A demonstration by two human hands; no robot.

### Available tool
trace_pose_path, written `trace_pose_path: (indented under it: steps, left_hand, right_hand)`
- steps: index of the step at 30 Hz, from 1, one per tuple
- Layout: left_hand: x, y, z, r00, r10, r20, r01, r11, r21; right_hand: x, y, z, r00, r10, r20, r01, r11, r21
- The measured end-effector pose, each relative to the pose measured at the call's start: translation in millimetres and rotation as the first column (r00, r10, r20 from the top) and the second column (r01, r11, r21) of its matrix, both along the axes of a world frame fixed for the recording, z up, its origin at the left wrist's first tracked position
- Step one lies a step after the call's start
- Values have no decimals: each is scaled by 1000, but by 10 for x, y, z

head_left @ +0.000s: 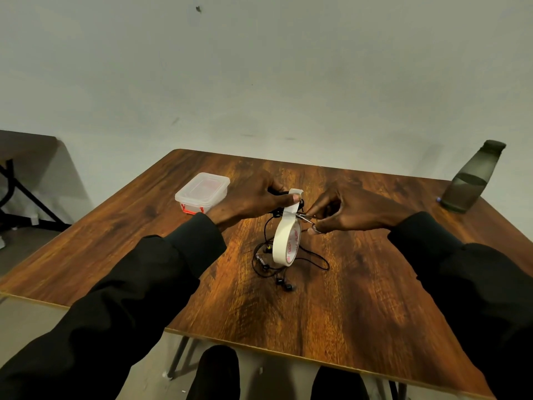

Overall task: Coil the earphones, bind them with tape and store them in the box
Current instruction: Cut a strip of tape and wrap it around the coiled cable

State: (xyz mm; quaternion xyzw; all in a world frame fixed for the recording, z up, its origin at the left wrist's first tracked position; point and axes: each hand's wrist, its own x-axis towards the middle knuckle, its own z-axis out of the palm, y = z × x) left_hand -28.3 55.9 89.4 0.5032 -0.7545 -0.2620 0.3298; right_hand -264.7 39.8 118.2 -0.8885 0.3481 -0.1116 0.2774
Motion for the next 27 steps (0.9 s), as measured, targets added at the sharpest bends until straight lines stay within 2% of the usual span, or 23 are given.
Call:
trace_pose_path:
  steps: [12,27]
  left_hand:
    - [46,-1,-27,999,-14,-34,15,999,37]
    - [6,22,-5,996,-22,-84,28,997,68]
  right_hand:
    - [-18,-53,-6,998,53,-41,-52,999,9]
    - [27,-71,4,997,81,16,-82,995,52]
